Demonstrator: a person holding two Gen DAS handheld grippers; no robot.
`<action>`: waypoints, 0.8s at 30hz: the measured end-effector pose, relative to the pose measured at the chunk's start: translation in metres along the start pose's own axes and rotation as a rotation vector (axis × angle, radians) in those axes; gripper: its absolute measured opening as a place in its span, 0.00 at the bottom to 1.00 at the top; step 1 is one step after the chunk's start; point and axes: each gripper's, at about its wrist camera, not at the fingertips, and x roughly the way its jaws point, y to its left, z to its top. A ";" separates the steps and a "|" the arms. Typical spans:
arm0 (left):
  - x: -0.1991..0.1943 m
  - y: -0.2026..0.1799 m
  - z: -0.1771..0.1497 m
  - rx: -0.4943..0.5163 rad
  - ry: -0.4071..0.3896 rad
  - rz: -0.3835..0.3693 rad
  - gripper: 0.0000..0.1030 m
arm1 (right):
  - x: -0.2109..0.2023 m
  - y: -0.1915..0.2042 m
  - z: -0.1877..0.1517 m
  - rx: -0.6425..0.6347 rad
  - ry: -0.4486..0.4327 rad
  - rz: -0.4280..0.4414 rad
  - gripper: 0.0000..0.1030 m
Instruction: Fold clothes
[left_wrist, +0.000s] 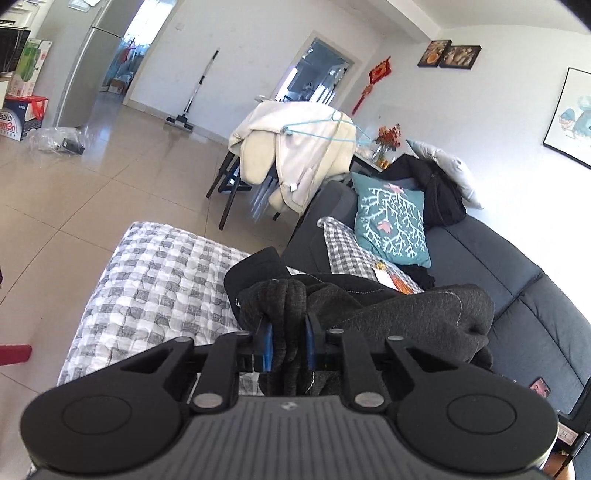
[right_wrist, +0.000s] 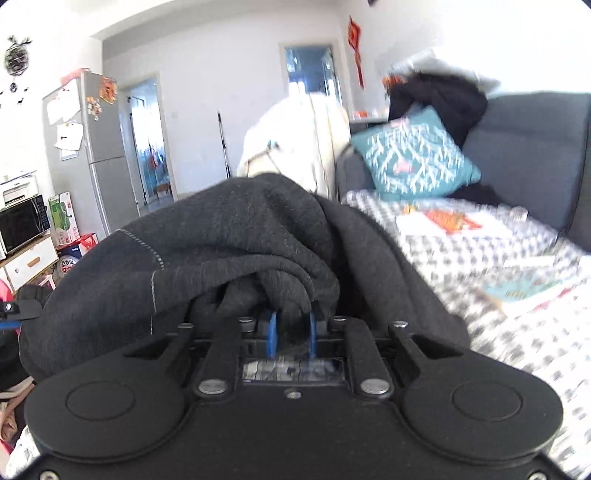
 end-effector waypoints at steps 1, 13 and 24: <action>-0.004 -0.002 0.000 0.008 0.021 -0.009 0.16 | -0.007 -0.003 0.002 -0.001 0.007 0.004 0.16; -0.012 -0.007 -0.042 0.166 0.288 -0.069 0.17 | -0.056 -0.044 -0.027 -0.050 0.223 0.088 0.17; 0.013 0.010 -0.035 0.257 0.375 -0.119 0.76 | -0.053 -0.067 -0.052 -0.137 0.345 -0.030 0.52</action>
